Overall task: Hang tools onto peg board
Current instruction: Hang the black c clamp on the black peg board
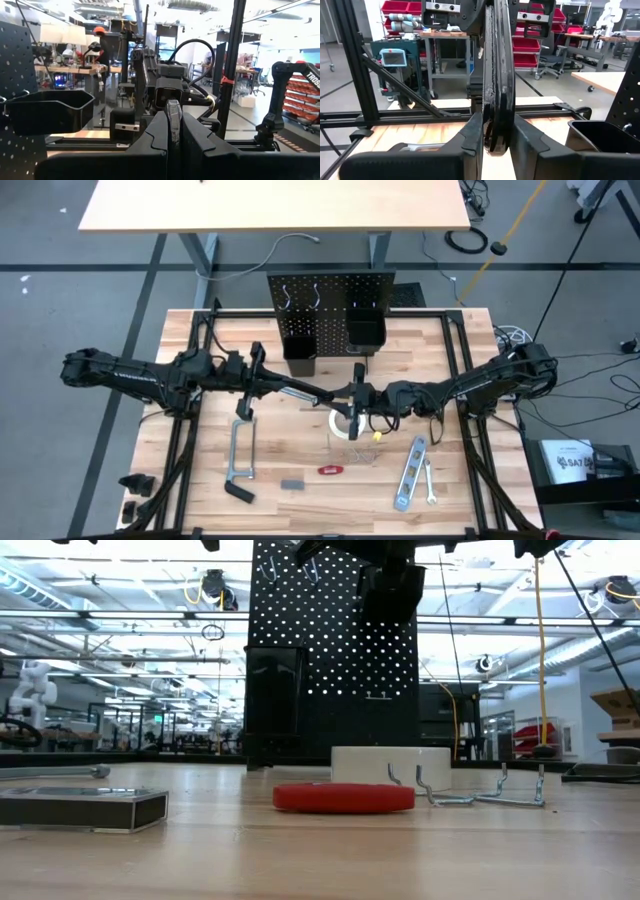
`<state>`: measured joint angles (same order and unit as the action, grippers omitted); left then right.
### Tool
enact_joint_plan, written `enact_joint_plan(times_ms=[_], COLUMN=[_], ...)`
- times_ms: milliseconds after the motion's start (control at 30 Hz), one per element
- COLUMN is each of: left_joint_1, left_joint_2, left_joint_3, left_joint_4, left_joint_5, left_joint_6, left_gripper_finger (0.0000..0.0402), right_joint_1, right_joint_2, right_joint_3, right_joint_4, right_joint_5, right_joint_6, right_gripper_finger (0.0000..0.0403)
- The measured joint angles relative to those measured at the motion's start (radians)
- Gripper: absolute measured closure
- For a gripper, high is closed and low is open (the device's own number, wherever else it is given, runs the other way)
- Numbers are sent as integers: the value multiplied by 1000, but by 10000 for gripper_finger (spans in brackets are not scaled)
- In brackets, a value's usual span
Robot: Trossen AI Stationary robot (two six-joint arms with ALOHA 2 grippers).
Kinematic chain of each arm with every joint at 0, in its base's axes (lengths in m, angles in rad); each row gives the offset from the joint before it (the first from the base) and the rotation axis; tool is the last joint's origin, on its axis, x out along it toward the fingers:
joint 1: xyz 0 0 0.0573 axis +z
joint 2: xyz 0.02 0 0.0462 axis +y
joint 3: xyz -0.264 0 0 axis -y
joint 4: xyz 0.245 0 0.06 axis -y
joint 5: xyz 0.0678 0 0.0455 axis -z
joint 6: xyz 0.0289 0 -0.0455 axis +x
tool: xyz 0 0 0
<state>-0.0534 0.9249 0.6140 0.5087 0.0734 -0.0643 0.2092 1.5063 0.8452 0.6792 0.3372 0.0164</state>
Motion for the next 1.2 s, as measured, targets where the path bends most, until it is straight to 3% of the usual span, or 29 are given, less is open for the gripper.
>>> enact_joint_plan(times_ms=[200,333,367,700,933,1200], left_joint_1=[1,1,1,1,-8,-28], left_joint_2=[-2,-1,-2,0,12,16], left_joint_3=[5,5,5,3,0,-114], left_joint_4=[11,-42,-61,-133,-272,-120], left_joint_5=[10,28,29,30,38,-10], left_joint_6=[-9,-9,-9,-9,-9,-9], left_gripper_finger=[280,244,240,234,234,234], right_joint_1=[0,0,0,0,0,1], right_joint_2=[-2,-12,-13,-15,-15,-75], right_joint_3=[-1,-1,-1,-1,-1,21], right_joint_4=[-24,-41,-40,-167,-71,-17], right_joint_5=[4,4,6,1,3,9], right_joint_6=[-6,14,18,109,79,-2], right_gripper_finger=[347,356,374,384,384,384])
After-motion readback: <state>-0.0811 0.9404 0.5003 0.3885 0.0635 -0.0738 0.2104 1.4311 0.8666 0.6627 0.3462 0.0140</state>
